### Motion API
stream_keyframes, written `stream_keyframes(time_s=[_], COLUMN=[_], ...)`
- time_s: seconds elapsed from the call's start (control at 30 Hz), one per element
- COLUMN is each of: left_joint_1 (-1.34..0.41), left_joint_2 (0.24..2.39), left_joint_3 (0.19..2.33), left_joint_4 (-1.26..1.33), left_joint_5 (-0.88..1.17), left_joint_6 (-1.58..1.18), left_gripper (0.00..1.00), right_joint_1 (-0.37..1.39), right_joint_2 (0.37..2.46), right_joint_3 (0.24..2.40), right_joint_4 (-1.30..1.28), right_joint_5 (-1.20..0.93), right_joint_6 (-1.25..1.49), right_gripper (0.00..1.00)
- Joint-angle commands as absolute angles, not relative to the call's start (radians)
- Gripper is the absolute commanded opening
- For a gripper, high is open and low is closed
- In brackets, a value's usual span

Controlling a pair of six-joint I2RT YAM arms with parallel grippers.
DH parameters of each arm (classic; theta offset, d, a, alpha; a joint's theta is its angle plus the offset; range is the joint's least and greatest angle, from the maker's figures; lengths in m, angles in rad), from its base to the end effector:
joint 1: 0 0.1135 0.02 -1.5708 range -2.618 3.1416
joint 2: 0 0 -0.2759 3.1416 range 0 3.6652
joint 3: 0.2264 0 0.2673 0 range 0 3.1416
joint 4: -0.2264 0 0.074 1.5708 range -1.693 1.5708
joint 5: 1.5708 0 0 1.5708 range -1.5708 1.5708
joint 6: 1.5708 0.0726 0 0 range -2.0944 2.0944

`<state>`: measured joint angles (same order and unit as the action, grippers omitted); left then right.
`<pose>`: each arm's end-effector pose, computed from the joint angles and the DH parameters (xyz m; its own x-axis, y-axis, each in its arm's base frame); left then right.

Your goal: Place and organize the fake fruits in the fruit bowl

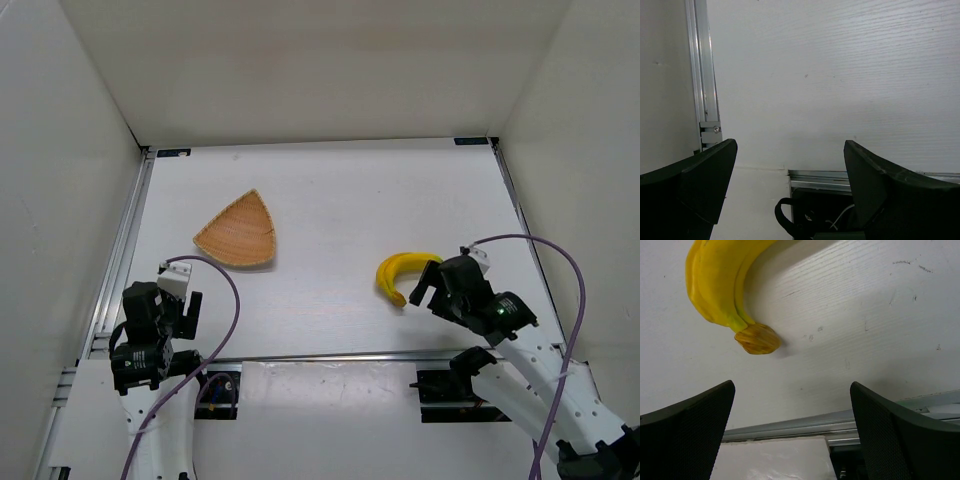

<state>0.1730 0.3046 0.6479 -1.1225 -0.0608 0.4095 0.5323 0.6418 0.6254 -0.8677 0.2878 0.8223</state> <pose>0.0840 0.0192 0.2375 -0.7203 0.2776 -0.6357 0.0789 0.9433 0.3224 0.1410 0.0591 0.2233 -0.6964 0.4052 -0.5923 0.2626 0.9120 0.3152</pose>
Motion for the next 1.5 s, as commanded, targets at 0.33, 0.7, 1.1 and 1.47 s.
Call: stream_keyframes(time_s=[0.33,0.7,1.1,1.47], left_joint_1=[0.172,0.163,0.153,0.153], left_joint_2=[0.406,0.512,0.571,0.6], left_joint_3=[0.765,0.716,0.738,0.715], left_joint_4=[-1.08,-0.933,-0.871,-0.81], left_joint_5=[0.084,0.034,-0.034,-0.066], left_joint_6=[0.469,0.384,0.354,0.298], left_gripper=[1.0,1.0,1.0,1.0], right_joint_1=[0.775,0.762,0.732,0.834], right_joint_2=[1.23,1.495,1.736,2.051], right_joint_3=[0.963,0.969,1.227,2.044], right_joint_4=[-0.799,-0.643,-0.664,-0.602], right_joint_5=[0.451,0.391,0.382,-0.082], right_joint_6=[0.597,0.615,0.546,0.333], right_gripper=[1.0,1.0,0.0,0.0])
